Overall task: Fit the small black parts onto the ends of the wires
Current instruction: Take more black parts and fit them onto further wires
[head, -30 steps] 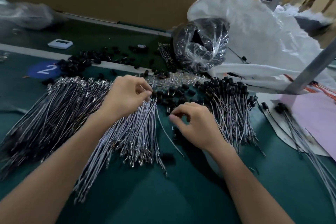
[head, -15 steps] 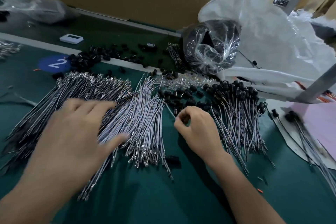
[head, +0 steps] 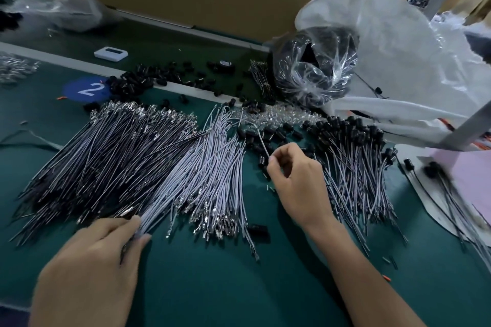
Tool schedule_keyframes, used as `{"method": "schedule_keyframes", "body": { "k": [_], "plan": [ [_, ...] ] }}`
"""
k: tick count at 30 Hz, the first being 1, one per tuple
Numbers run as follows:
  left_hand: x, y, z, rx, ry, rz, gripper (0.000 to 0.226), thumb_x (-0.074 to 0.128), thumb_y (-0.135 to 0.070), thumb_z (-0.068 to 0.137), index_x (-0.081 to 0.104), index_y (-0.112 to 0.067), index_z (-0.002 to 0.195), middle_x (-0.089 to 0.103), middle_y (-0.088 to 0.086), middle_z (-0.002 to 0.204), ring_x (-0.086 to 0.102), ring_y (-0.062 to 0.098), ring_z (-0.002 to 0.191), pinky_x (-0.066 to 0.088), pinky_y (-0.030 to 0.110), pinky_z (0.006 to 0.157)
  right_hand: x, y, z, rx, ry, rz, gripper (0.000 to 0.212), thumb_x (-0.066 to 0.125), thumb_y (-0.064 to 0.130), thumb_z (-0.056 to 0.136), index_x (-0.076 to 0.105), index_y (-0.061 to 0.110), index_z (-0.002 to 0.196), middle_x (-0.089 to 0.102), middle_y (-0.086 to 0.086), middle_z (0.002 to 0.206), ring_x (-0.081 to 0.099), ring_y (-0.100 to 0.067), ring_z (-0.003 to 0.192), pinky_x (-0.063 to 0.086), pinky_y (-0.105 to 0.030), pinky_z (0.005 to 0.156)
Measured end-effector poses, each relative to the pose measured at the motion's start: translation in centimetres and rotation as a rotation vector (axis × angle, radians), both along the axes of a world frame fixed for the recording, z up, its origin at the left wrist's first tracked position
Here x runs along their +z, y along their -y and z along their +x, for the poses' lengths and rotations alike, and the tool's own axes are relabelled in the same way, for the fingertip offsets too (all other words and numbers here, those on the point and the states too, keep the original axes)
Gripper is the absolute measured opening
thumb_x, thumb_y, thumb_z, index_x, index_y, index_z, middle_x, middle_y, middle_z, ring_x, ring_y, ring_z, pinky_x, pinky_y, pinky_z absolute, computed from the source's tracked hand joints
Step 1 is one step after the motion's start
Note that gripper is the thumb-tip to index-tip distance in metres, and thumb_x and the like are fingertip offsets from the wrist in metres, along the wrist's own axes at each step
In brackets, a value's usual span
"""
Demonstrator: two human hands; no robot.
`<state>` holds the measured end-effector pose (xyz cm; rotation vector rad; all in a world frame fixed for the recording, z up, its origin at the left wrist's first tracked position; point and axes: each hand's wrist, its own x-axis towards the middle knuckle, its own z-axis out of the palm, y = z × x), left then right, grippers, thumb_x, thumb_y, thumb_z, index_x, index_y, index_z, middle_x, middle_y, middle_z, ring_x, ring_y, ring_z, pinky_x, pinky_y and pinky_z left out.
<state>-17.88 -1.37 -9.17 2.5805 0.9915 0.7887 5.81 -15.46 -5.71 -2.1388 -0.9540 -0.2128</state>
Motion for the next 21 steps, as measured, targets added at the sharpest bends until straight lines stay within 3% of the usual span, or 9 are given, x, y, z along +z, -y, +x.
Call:
{"method": "schedule_keyframes", "body": {
  "k": [7,11,14,16,18,21],
  "plan": [
    [2.5,0.4,2.9,0.009,-0.046,0.044,0.017,0.084,0.004,0.065,0.076,0.004,0.08,0.072,0.014,0.076,0.063,0.033,0.059,0.055,0.042,0.051,-0.1,0.0,0.1,-0.002,-0.004,-0.006,0.009,0.057,0.022,0.096,0.056,0.019,0.088,0.057,0.014,0.065,0.058,-0.006,0.059,0.051,-0.034,0.056],
    [2.1,-0.4,2.0,0.051,-0.094,0.063,0.023,0.084,-0.017,0.075,0.076,-0.002,0.09,0.072,0.012,0.087,0.061,0.036,0.07,0.055,0.05,0.056,0.0,0.0,0.1,-0.007,-0.03,0.024,0.008,0.057,0.022,0.097,0.058,0.017,0.09,0.06,0.01,0.069,0.058,-0.01,0.058,0.052,-0.037,0.058],
    [3.2,-0.2,1.8,0.015,-0.003,0.136,0.034,0.069,-0.038,0.082,0.074,-0.01,0.101,0.071,0.009,0.091,0.053,0.032,0.075,0.052,0.05,0.06,0.3,0.0,0.1,0.002,-0.071,0.093,0.005,0.059,0.016,0.096,0.06,0.016,0.091,0.065,0.007,0.073,0.061,-0.01,0.063,0.05,-0.025,0.057],
    [5.2,0.6,3.6,-0.038,0.059,0.13,0.023,0.073,-0.033,0.084,0.075,-0.017,0.1,0.071,0.003,0.087,0.055,0.029,0.074,0.053,0.044,0.057,0.5,0.0,0.1,0.007,-0.106,0.156,0.006,0.062,0.01,0.094,0.063,0.016,0.095,0.067,0.007,0.075,0.064,-0.007,0.069,0.048,-0.014,0.058],
    [6.9,1.3,6.2,-0.104,-0.011,0.099,0.018,0.079,-0.026,0.081,0.076,-0.021,0.098,0.072,-0.001,0.085,0.063,0.027,0.075,0.051,0.037,0.058,0.8,0.2,0.1,0.0,-0.124,0.214,0.017,0.064,0.004,0.091,0.066,0.014,0.105,0.068,0.009,0.078,0.064,-0.003,0.074,0.047,-0.009,0.063],
    [8.2,-0.4,10.5,-0.047,-0.209,0.064,0.023,0.065,-0.028,0.093,0.068,-0.028,0.116,0.07,-0.005,0.106,0.062,0.02,0.095,0.046,0.032,0.069,1.0,0.4,0.2,-0.021,-0.112,0.258,0.026,0.063,0.001,0.091,0.069,0.013,0.114,0.069,0.008,0.082,0.065,-0.004,0.073,0.052,-0.013,0.067]
  ]
}}
